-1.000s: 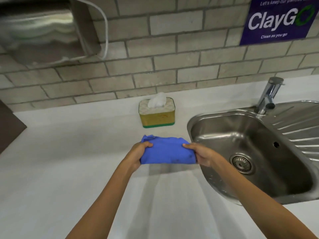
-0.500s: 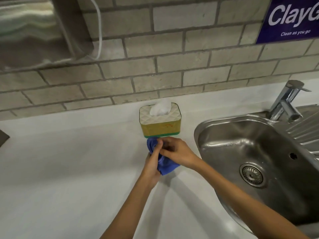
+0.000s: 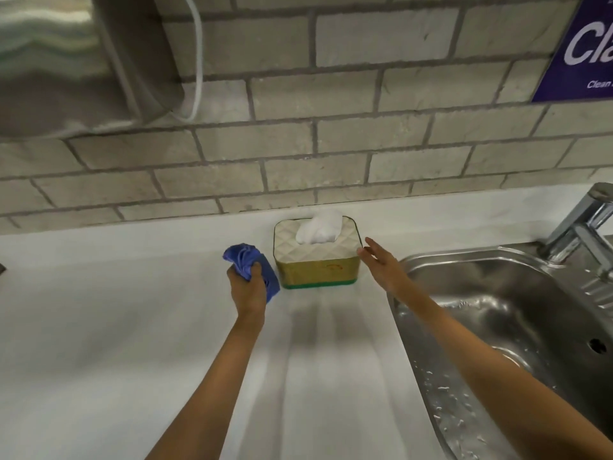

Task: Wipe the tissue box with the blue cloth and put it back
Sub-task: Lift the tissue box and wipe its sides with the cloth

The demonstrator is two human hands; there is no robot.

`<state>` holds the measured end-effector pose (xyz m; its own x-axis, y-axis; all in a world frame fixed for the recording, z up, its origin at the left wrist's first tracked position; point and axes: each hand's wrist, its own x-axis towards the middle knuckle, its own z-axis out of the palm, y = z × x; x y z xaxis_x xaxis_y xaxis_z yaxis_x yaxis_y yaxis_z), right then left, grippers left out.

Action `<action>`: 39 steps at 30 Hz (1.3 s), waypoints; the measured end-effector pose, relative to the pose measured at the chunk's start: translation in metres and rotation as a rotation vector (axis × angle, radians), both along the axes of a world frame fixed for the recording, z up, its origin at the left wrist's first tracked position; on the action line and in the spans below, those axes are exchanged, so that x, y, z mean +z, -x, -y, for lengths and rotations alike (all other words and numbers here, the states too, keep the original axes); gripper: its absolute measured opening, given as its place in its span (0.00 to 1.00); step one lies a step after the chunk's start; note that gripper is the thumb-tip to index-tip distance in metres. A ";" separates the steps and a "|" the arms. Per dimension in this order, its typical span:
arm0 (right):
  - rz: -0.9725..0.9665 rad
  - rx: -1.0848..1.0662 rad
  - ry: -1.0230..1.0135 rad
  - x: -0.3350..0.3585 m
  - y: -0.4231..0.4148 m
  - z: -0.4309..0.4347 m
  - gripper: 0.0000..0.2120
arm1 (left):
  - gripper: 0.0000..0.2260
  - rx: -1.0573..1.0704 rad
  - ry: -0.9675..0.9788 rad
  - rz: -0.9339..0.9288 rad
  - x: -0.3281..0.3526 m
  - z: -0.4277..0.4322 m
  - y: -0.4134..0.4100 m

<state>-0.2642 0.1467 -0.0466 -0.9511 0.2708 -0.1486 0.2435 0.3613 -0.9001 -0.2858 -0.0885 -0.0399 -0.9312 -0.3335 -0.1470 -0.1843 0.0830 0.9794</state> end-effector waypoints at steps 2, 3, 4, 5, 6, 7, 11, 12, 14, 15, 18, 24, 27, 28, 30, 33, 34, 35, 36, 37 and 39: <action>-0.038 0.024 0.035 -0.007 0.006 0.003 0.21 | 0.18 -0.020 0.007 -0.014 -0.004 -0.007 0.010; -0.064 0.031 0.042 -0.010 0.007 0.004 0.16 | 0.18 -0.039 0.014 -0.019 -0.007 -0.010 0.013; -0.084 0.036 0.046 -0.012 0.007 0.005 0.11 | 0.18 -0.062 0.024 -0.022 -0.009 -0.013 0.015; -0.098 0.038 0.054 -0.012 0.006 0.006 0.08 | 0.18 -0.086 0.035 -0.025 -0.011 -0.015 0.016; -0.111 0.039 0.062 -0.011 0.004 0.006 0.07 | 0.17 -0.108 0.044 -0.026 -0.013 -0.016 0.016; -0.121 0.043 0.063 -0.010 0.002 0.007 0.08 | 0.16 -0.126 0.052 -0.027 -0.014 -0.018 0.015; -0.148 0.099 0.046 -0.009 -0.011 0.010 0.20 | 0.15 -0.148 0.104 -0.052 -0.015 -0.021 0.008; -0.166 0.110 0.050 -0.009 -0.017 0.011 0.22 | 0.15 -0.149 0.118 -0.065 -0.014 -0.021 0.003; -0.203 0.122 0.078 -0.009 -0.031 0.012 0.22 | 0.15 -0.148 0.141 -0.086 -0.014 -0.020 -0.008; -0.213 0.121 0.094 -0.009 -0.038 0.013 0.22 | 0.14 -0.144 0.148 -0.092 -0.014 -0.019 -0.015; -0.206 0.085 0.156 -0.006 -0.058 0.016 0.22 | 0.11 -0.112 0.168 -0.089 -0.012 -0.015 -0.038; -0.179 0.113 0.135 0.008 -0.105 0.013 0.18 | 0.14 -0.096 0.318 -0.027 0.007 -0.007 -0.083; -0.163 0.096 0.088 0.015 -0.124 0.013 0.20 | 0.16 -0.100 0.395 -0.004 0.019 -0.005 -0.101; -0.162 0.092 0.073 0.018 -0.129 0.013 0.20 | 0.17 -0.102 0.415 0.006 0.023 -0.004 -0.106; -0.148 0.073 0.056 0.022 -0.136 0.015 0.22 | 0.16 -0.103 0.446 0.027 0.029 -0.001 -0.113; -0.141 0.009 0.078 0.027 -0.146 0.022 0.26 | 0.16 -0.104 0.483 0.046 0.037 0.004 -0.119; -0.155 -0.006 0.065 0.028 -0.149 0.023 0.24 | 0.17 -0.105 0.491 0.051 0.039 0.004 -0.120; -0.171 -0.010 0.040 0.028 -0.151 0.025 0.21 | 0.17 -0.105 0.499 0.055 0.040 0.004 -0.121; -0.185 0.000 0.018 0.029 -0.154 0.026 0.18 | 0.17 -0.101 0.507 0.059 0.040 0.004 -0.122; -0.190 0.027 -0.002 0.029 -0.155 0.026 0.17 | 0.18 -0.095 0.518 0.062 0.041 0.004 -0.122; -0.185 0.125 -0.096 0.029 -0.159 0.023 0.21 | 0.18 -0.086 0.531 0.069 0.041 0.002 -0.123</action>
